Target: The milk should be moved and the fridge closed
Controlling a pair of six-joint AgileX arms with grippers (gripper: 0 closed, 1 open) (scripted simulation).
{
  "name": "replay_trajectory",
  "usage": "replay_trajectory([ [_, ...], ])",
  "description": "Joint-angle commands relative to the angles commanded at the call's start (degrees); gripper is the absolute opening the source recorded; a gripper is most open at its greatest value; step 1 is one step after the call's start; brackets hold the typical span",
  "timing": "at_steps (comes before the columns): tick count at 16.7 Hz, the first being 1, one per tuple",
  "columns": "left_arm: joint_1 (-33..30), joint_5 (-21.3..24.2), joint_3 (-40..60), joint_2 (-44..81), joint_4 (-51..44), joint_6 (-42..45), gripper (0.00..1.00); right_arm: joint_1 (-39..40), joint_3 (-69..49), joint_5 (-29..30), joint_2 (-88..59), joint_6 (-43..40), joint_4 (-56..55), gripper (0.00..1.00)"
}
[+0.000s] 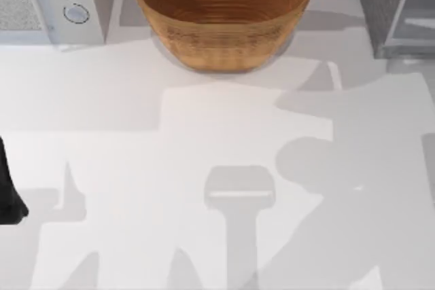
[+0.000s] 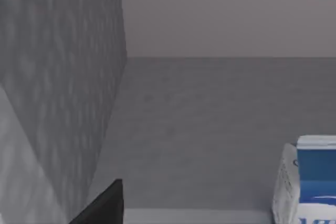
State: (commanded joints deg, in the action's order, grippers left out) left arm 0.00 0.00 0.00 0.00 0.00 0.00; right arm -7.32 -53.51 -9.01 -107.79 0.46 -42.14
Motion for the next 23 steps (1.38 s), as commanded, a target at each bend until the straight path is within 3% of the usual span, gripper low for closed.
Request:
replay_trajectory([
  [5, 0.0, 0.0, 0.0, 0.0, 0.0, 0.0, 1.0, 2.84, 12.81, 0.98, 22.07, 0.31, 10.3, 1.0],
  [15, 0.0, 0.0, 0.0, 0.0, 0.0, 0.0, 1.0, 4.74, 38.38, 6.52, 87.51, -1.57, 29.59, 1.0],
  [19, 0.0, 0.0, 0.0, 0.0, 0.0, 0.0, 1.0, 6.38, 48.79, 8.28, 102.39, -1.15, 38.08, 1.0],
  [23, 0.0, 0.0, 0.0, 0.0, 0.0, 0.0, 1.0, 7.32, 53.51, 9.01, 107.78, -0.46, 42.14, 1.0],
])
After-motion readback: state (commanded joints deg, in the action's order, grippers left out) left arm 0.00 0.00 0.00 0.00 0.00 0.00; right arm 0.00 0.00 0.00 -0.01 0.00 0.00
